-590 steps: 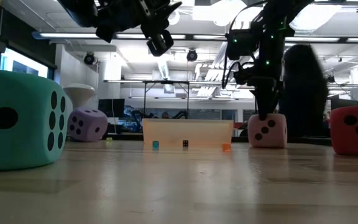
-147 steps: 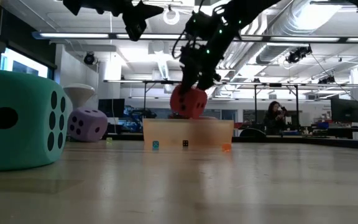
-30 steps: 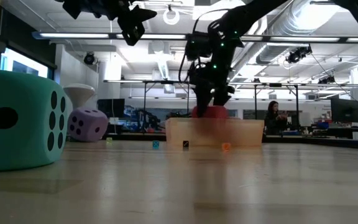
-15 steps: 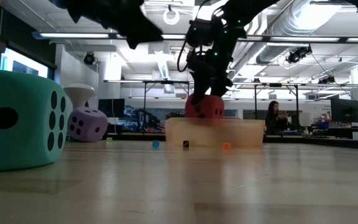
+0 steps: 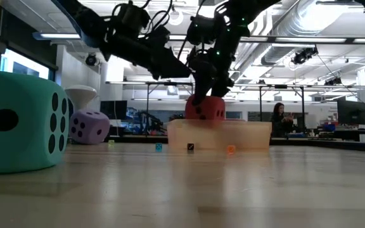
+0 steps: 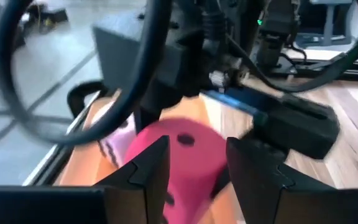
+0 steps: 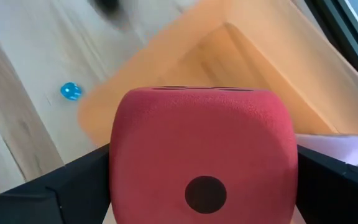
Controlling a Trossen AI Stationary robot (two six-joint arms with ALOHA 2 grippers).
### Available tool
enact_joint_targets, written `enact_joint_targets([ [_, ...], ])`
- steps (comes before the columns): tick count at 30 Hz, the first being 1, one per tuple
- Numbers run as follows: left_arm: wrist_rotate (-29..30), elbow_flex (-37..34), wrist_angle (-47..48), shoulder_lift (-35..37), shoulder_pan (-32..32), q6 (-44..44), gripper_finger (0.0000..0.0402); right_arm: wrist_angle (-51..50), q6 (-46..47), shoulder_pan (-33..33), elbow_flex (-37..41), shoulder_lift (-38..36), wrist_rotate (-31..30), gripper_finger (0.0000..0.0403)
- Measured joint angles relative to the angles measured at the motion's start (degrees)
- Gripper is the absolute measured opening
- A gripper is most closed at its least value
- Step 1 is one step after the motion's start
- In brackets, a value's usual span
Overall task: Pick & Place Dice
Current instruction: Put the large red dice into the orange bin
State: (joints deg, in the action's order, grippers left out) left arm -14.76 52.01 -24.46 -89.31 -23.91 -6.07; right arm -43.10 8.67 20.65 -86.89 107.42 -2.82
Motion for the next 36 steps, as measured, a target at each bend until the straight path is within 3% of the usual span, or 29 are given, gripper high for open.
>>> enact_joint_targets([
  [6, 0.0, 0.0, -7.4, -4.5, 0.5, -1.9, 0.0151, 1.1, -1.3, -1.0, 0.0, 0.0, 0.0, 0.04],
  [15, 0.4, 0.0, -8.2, -10.4, -0.8, -1.6, 0.0151, 0.8, -1.4, -1.9, 0.0, -0.1, -0.3, 0.04],
  [32, 3.4, 0.0, -5.8, -9.9, -2.4, 0.0, 0.0151, 3.0, -2.7, -2.0, -0.1, -6.3, -3.4, 0.04],
  [36, 7.0, -0.1, -5.4, -7.1, -2.4, 0.0, 0.0151, 1.8, -2.6, -1.4, 0.0, -5.8, -3.5, 0.04],
])
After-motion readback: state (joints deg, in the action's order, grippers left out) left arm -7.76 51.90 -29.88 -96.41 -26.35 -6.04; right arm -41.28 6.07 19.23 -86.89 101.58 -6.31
